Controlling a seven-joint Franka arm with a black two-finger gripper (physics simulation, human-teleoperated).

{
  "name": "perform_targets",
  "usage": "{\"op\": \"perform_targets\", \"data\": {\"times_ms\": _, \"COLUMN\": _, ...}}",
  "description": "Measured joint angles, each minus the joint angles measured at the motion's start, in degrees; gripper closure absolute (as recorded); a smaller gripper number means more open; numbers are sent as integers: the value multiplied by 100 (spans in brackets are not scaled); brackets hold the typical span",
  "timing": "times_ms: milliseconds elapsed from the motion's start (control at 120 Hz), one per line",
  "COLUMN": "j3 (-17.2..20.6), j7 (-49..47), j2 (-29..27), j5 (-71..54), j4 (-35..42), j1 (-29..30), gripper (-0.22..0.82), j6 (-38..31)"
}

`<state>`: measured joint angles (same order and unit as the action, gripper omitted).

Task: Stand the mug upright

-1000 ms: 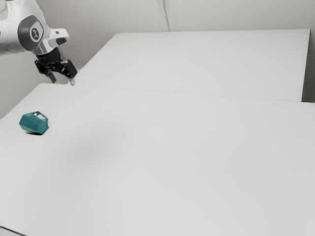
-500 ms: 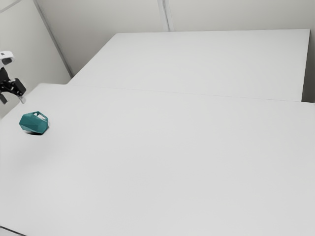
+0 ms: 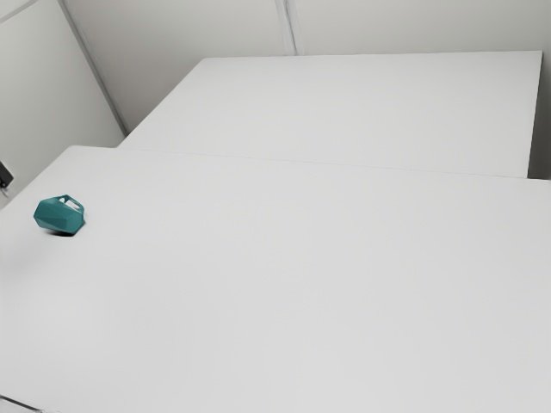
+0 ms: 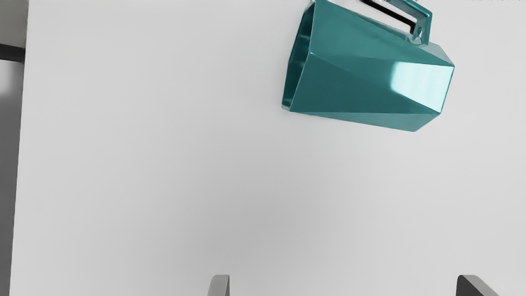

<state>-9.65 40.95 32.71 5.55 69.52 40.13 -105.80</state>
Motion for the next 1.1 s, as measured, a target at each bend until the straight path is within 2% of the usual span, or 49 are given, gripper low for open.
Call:
{"op": "perform_targets", "data": {"times_ms": 175, "j3": 1014, "j7": 335, "j2": 473, "j5": 196, "j4": -497, "j1": 972, "gripper": 0, "j6": -51}}
{"op": "perform_targets", "data": {"times_ms": 342, "j3": 1713, "j7": 630, "j2": 847, "j5": 244, "j4": -840, "j1": 1584, "gripper": 0, "j6": -59}}
{"op": "perform_targets", "data": {"times_ms": 592, "j3": 3044, "j7": 1002, "j2": 1646, "j5": 302, "j4": -1098, "j1": 2478, "gripper": 0, "j6": 31}}
{"op": "perform_targets", "data": {"times_ms": 875, "j3": 3226, "j7": 1322, "j2": 1964, "j5": 886, "j4": -1122, "j1": 2740, "gripper": 0, "j6": 308}}
{"op": "perform_targets", "data": {"times_ms": 1100, "j3": 3378, "j7": 1616, "j2": 2204, "j5": 1245, "j4": -1463, "j1": 2746, "gripper": 0, "j6": 362}}
